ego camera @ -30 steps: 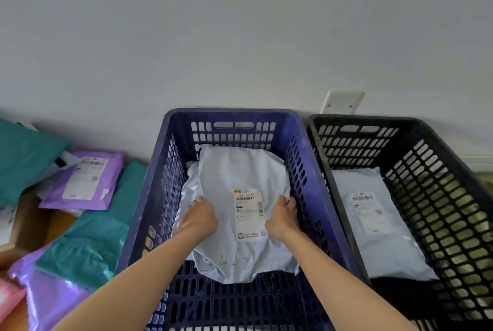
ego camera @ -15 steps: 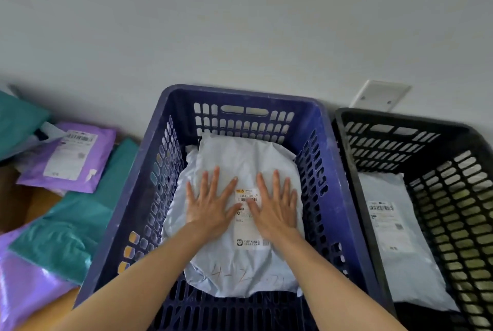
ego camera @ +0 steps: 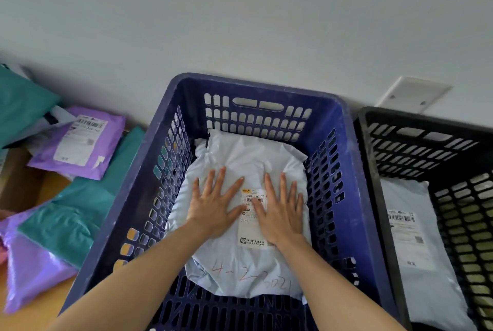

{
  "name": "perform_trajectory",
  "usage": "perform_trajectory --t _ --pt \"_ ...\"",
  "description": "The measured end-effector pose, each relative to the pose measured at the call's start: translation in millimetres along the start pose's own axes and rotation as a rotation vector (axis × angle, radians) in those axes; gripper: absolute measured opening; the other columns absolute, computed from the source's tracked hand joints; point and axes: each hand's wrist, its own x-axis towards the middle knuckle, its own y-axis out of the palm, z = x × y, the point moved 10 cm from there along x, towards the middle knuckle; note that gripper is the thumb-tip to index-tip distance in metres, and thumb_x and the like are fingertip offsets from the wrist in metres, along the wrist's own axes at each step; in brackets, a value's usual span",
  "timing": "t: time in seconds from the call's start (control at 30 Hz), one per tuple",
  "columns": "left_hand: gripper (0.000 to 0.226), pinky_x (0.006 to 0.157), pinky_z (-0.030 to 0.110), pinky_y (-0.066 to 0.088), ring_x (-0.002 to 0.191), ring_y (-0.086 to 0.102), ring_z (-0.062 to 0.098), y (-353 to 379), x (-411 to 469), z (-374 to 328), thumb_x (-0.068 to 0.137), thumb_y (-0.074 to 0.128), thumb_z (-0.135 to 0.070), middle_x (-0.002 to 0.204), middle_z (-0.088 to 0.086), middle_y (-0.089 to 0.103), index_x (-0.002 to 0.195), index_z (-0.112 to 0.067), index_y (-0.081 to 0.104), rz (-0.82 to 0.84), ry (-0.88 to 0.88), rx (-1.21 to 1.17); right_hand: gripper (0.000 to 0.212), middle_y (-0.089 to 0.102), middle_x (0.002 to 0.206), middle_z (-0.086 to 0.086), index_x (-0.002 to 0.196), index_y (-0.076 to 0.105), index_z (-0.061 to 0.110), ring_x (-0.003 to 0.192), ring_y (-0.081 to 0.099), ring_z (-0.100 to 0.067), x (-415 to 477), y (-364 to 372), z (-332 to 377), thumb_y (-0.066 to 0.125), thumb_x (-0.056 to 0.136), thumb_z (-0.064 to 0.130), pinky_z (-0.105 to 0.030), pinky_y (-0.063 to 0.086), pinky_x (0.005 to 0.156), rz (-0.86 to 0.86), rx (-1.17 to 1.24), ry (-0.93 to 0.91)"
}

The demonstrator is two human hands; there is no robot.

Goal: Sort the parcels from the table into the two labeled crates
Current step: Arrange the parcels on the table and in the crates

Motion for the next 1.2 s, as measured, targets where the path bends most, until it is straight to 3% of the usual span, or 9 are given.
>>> perform_trajectory --t 0.33,0.5,0.67,0.87,1.0,1.2 --pt "0.07 0.117 0.056 -0.007 0.145 -0.021 0.027 -10.1 -8.0 -0.2 0.093 0.017 -0.069 0.156 0.002 -0.028 0.147 -0.045 -0.02 0.092 -0.002 -0.056 0.069 -0.023 0.159 -0.001 0.151 -0.014 0.04 0.147 -0.019 -0.031 -3.0 -7.3 3.0 0.02 0.096 0.065 -0.049 -0.011 0.118 0.001 0.019 0.005" --pt "0.066 0.118 0.052 -0.004 0.148 -0.01 0.028 -36.8 -19.5 8.1 0.098 0.018 -0.062 0.161 0.007 -0.014 0.154 -0.034 -0.004 0.108 -0.115 -0.177 0.063 -0.014 0.162 -0.005 0.155 0.001 0.031 0.149 -0.012 -0.022 -10.4 -35.2 9.2 0.026 0.101 0.052 -0.045 -0.008 0.12 -0.075 0.023 -0.017" --pt "0.062 0.12 0.049 0.006 0.149 0.003 0.028 -114.9 -39.0 15.4 0.1 0.021 -0.054 0.162 0.01 0.006 0.154 -0.026 0.01 -0.139 -0.058 -0.149 0.059 0.0 0.163 -0.005 0.155 0.012 0.021 0.15 0.004 -0.019 -23.0 -80.7 35.8 0.029 0.103 0.043 -0.04 0.004 0.121 -0.215 0.053 -0.104" --pt "0.058 0.12 0.045 0.008 0.149 0.008 0.025 -196.0 -88.9 40.3 0.101 0.023 -0.051 0.161 0.008 0.013 0.153 -0.025 0.017 -0.351 -0.001 -0.113 0.056 0.009 0.163 -0.003 0.153 0.02 0.017 0.149 0.01 -0.02 -38.4 -131.1 91.7 0.034 0.103 0.039 -0.04 0.009 0.121 -0.31 0.197 -0.083" --pt "0.055 0.118 0.043 0.015 0.145 0.018 0.026 -244.5 -128.7 79.3 0.102 0.025 -0.049 0.157 0.008 0.024 0.15 -0.022 0.026 -0.501 -0.002 -0.109 0.054 0.017 0.161 -0.004 0.151 0.026 0.017 0.146 0.02 -0.022 -54.6 -162.2 154.6 0.037 0.103 0.038 -0.038 0.018 0.118 -0.381 0.294 -0.147" --pt "0.051 0.111 0.039 0.025 0.138 0.032 0.026 -271.0 -199.3 172.3 0.101 0.03 -0.047 0.149 0.008 0.037 0.145 -0.021 0.035 -0.589 -0.086 -0.117 0.051 0.027 0.157 -0.008 0.147 0.032 0.012 0.141 0.032 -0.026 -87.7 -183.2 265.3 0.042 0.102 0.033 -0.041 0.033 0.112 -0.452 0.386 -0.279"
